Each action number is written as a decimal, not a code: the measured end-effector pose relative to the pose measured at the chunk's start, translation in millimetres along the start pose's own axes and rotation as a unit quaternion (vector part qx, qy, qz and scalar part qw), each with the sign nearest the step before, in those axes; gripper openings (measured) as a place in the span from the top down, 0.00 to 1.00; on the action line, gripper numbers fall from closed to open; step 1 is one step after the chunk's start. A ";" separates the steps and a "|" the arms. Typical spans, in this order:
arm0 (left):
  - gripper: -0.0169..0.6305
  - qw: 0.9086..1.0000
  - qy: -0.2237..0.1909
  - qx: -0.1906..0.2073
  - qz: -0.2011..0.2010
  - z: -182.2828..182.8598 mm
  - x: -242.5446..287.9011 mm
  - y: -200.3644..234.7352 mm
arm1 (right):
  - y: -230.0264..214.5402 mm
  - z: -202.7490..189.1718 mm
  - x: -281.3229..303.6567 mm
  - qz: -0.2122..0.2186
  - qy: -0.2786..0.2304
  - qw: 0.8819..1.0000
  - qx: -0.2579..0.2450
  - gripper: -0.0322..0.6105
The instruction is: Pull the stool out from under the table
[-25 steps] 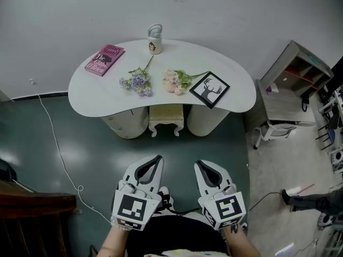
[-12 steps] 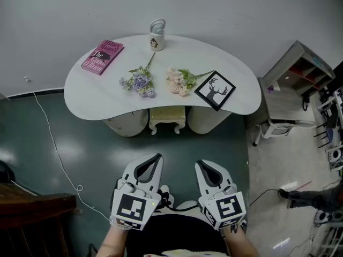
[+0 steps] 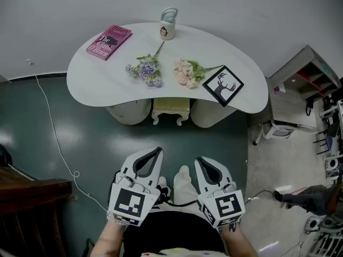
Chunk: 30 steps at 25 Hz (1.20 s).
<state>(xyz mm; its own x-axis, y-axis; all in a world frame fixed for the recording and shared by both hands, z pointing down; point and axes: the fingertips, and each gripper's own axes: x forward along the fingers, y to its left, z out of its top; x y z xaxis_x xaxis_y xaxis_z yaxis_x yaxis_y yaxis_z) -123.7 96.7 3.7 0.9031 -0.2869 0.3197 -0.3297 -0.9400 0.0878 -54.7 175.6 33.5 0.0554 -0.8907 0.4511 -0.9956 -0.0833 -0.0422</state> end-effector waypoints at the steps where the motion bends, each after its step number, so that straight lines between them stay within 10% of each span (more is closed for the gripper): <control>1: 0.95 1.000 0.001 0.002 0.004 -0.5 -1.2 0.0 | 0.7 -1.6 0.6 0.006 0.001 1.000 -0.002 0.89; 30: 0.95 0.995 0.001 -0.029 0.093 -16.8 14.9 16.1 | -26.9 -23.8 40.9 0.088 0.038 0.994 -0.046 0.89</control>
<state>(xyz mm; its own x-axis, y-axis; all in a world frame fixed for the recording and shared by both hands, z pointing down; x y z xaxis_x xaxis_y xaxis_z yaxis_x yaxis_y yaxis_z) -120.1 80.4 25.7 0.8246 -0.4539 0.3377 -0.5059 -0.8587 0.0812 -27.5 152.0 74.3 -0.1226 -0.8508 0.5110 -0.9923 0.1152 -0.0462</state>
